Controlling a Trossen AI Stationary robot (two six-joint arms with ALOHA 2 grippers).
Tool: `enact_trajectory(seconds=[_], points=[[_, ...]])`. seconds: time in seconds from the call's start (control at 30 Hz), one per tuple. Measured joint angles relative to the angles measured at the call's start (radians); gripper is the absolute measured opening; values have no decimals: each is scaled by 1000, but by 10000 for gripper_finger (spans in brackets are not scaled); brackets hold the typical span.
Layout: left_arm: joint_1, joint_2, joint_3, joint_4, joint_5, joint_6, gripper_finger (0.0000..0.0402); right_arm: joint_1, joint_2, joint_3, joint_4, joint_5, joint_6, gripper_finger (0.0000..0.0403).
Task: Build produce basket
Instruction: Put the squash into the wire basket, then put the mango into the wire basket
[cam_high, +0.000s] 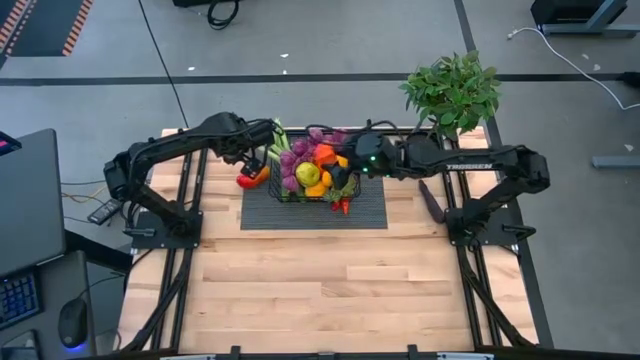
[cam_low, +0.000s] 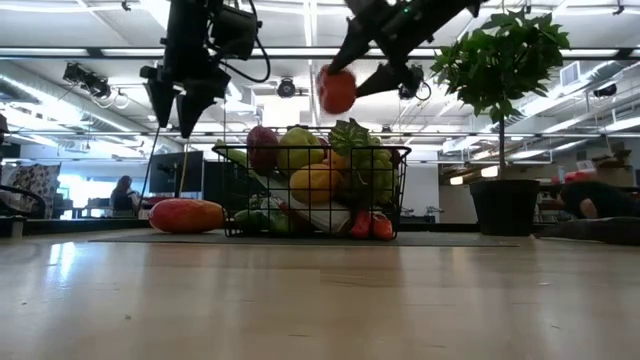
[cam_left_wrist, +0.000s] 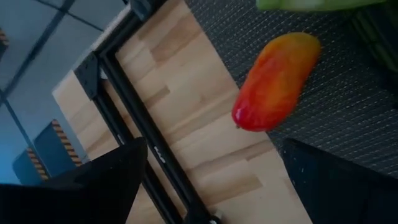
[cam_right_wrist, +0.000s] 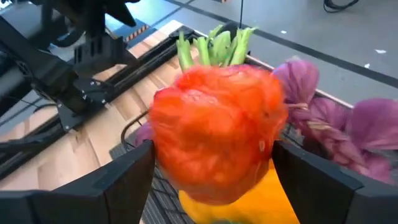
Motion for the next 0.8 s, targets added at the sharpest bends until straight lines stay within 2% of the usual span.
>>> enact_trajectory(seconds=[0.27, 0.5, 0.8], points=[[37, 0, 0, 18, -25, 143, 395, -8, 57, 1, 48, 15, -24, 336], [66, -1, -3, 64, -24, 251, 400, -33, 27, 0, 41, 4, -12, 352], [104, -1, -147, 111, -15, 317, 400, -37, -11, 0, 19, 8, 15, 358]])
